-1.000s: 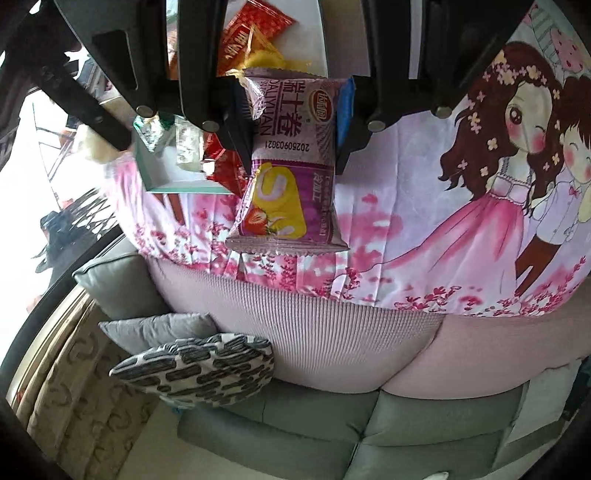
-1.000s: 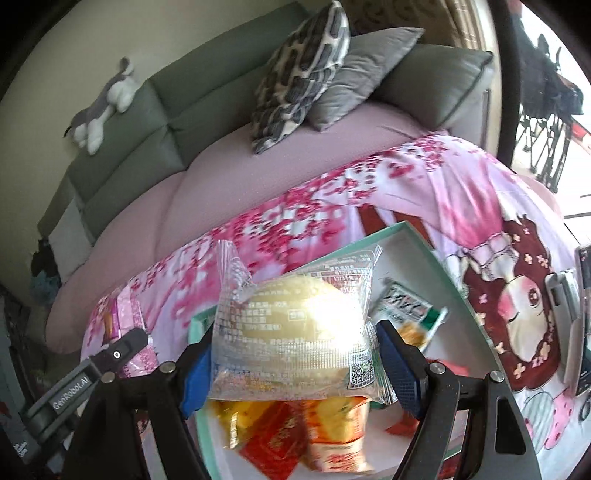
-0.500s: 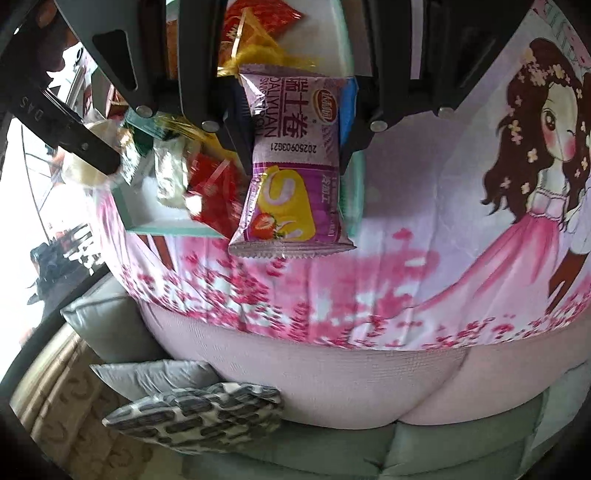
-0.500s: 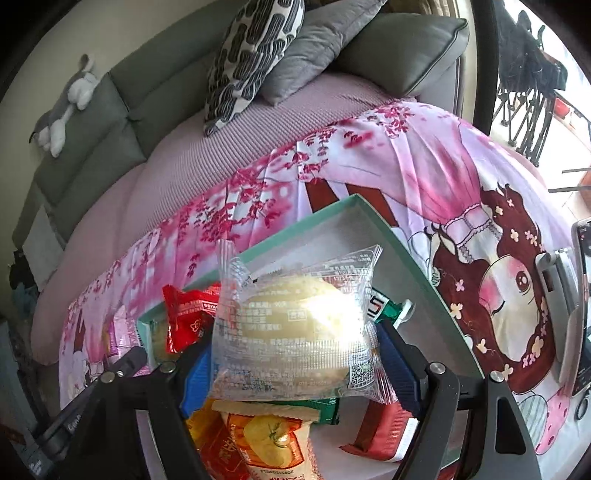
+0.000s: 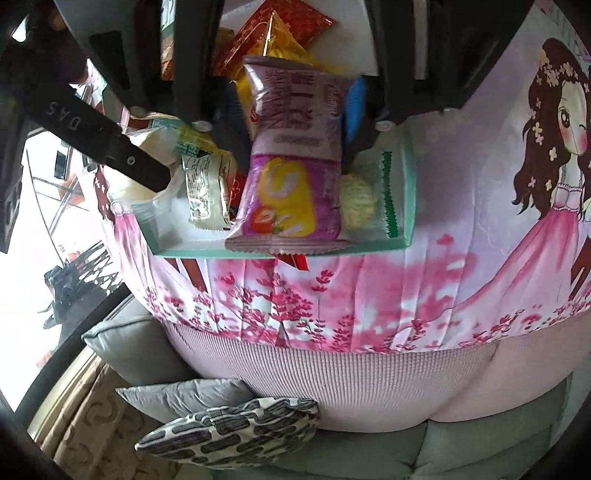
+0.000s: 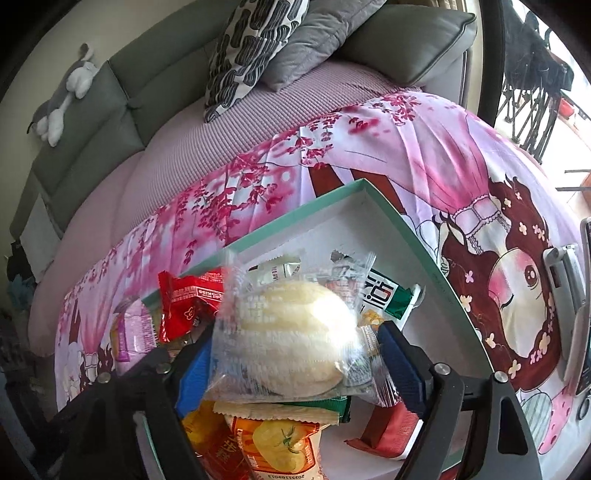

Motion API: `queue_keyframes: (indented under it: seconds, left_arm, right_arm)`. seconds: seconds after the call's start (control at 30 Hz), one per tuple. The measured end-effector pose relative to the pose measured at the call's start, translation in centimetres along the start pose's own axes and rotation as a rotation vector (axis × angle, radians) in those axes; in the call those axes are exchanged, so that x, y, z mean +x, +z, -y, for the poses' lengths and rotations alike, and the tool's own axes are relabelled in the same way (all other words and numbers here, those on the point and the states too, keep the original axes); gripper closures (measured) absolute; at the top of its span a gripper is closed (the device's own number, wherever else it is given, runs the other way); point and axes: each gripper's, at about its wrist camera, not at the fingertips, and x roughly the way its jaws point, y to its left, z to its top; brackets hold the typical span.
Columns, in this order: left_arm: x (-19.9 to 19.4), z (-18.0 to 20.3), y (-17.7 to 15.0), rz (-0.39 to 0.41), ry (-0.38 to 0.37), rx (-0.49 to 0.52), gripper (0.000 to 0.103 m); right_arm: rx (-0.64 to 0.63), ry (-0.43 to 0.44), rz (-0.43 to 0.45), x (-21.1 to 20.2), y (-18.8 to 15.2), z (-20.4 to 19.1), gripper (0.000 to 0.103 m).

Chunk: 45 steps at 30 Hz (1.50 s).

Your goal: Organize snacks

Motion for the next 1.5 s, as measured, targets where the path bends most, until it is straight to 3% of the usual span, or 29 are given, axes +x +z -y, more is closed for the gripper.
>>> queue_keyframes:
  seconds: [0.07,0.43,0.57,0.67,0.8,0.97,1.13,1.3,1.5]
  left_arm:
    - [-0.3,-0.3,0.0,0.002,-0.011,-0.012,0.040]
    - [-3.0,-1.3,-0.2,0.040,-0.097,-0.080,0.035]
    - [-4.5,-1.6,-0.3,0.069,-0.091,-0.083,0.031]
    - [-5.3,-2.0,-0.4,0.093,-0.034,-0.072,0.023]
    - [-6.2,-3.2,-0.8,0.121,0.068,-0.075,0.022]
    - [-7.5,-5.0,-1.5,0.174,0.222,-0.068,0.013]
    - [-9.1,-5.5,-3.5,0.231,0.392,0.001,0.004]
    - [-10.9,-5.9,-5.8,0.238,0.384,-0.004,0.004]
    - [-13.9,-5.3,-8.9,0.284,0.497,-0.018,0.004]
  right_arm:
    - [0.002,0.001,0.006,0.0,0.0,0.1,0.014]
    - [-0.011,-0.006,0.055,-1.4,0.1,-0.2,0.002]
    - [-0.026,-0.003,0.090,-2.3,0.0,-0.6,0.000]
    - [-0.033,-0.001,0.101,-2.4,-0.2,-0.9,0.000]
    - [-0.044,0.012,0.122,-2.9,-0.6,-1.3,0.000]
    - [-0.078,0.048,0.141,-3.6,-1.4,-2.5,0.000]
    - [-0.129,0.090,0.149,-4.5,-3.8,-3.8,0.000]
    - [-0.177,0.111,0.145,-5.8,-6.8,-4.8,0.000]
    - [-0.222,0.098,0.139,-7.2,-10.5,-5.2,0.000]
